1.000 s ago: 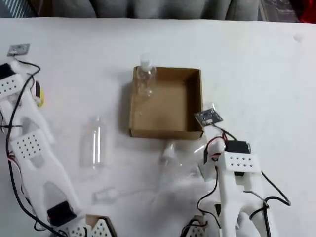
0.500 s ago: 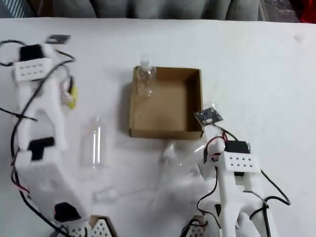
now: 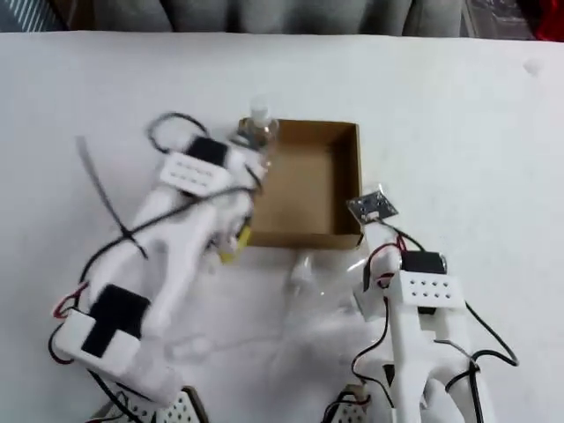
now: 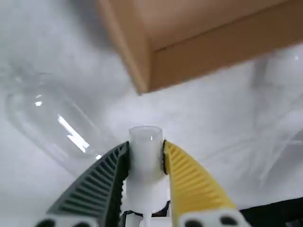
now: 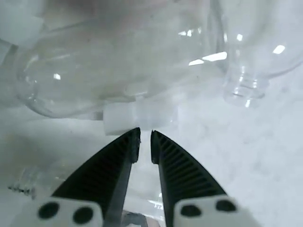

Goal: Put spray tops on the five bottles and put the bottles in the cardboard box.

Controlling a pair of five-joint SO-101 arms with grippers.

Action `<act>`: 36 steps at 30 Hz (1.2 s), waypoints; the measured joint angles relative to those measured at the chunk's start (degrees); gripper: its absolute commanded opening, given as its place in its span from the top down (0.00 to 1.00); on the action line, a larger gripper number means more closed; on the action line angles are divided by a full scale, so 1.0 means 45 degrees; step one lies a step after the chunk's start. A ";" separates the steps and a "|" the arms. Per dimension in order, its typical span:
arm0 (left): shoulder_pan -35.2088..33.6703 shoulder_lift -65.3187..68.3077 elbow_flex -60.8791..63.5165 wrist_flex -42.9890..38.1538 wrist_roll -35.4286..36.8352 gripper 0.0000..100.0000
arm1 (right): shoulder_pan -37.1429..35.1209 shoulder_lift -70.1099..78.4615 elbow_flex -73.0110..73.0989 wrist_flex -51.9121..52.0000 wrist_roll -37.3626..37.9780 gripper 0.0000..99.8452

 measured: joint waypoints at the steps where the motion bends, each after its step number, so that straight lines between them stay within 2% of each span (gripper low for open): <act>1: 0.0430 -0.0020 0.0371 -0.0137 0.0000 0.98 | 0.0000 0.0000 0.0000 0.0000 0.0000 0.98; 5: 0.1817 -0.0020 0.1895 -0.1661 0.0293 0.98 | 0.0000 0.0000 0.0000 0.0000 0.0000 0.98; 11: 0.2188 -0.0020 0.3243 -0.4650 0.3888 0.98 | 0.0000 0.0000 0.0000 0.0000 0.0000 0.98; 13: 0.2168 -0.0020 0.3302 -0.5118 0.4435 0.98 | 0.0000 0.0000 0.0000 0.0000 0.0000 0.98; 17: 0.2208 -0.0020 0.3321 -0.5568 0.4122 0.96 | 0.0000 0.0000 0.0000 0.0000 0.0000 0.98; 21: 0.2188 -0.0020 0.3321 -0.5802 0.3302 0.85 | 0.0000 0.0000 0.0000 0.0000 0.0000 0.98; 26: 0.2149 -0.0020 0.3321 -0.5802 0.3243 0.71 | 0.0000 0.0000 0.0000 0.0000 0.0000 0.98; 36: 0.1035 -0.0664 0.3341 -0.4864 0.2774 0.75 | 0.0000 0.0000 0.0000 0.0000 0.0000 0.98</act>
